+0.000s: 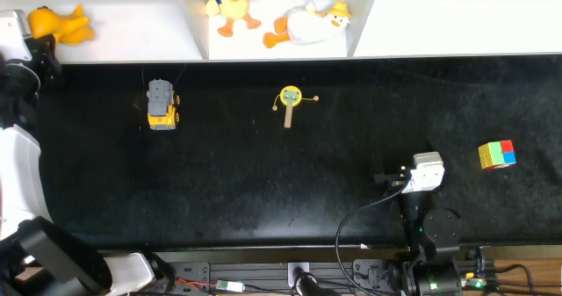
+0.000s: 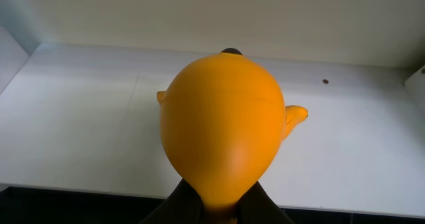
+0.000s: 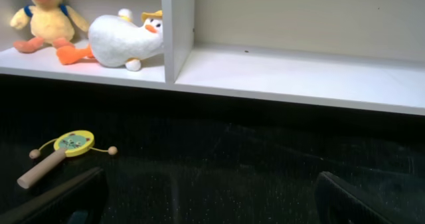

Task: Store Toys

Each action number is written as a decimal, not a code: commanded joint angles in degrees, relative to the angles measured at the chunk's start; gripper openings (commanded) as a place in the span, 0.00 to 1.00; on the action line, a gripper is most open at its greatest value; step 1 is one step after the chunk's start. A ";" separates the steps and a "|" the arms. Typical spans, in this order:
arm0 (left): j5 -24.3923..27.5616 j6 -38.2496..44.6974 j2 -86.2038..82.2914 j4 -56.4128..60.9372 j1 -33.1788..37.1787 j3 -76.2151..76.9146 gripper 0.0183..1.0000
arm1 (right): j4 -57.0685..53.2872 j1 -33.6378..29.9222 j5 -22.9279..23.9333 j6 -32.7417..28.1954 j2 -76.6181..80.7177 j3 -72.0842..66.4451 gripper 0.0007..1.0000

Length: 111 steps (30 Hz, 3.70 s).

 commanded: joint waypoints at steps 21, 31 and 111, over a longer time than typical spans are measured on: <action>-15.21 3.69 1.51 -0.07 -4.02 1.90 0.14 | 0.09 0.28 -0.24 0.00 -0.48 0.15 1.00; -15.23 3.72 1.60 0.15 -4.07 1.90 0.15 | 0.09 0.26 -0.24 0.00 -0.48 0.15 0.99; -15.19 3.67 9.46 11.67 -8.57 1.88 1.00 | 0.09 0.28 -0.24 0.00 -0.48 0.15 1.00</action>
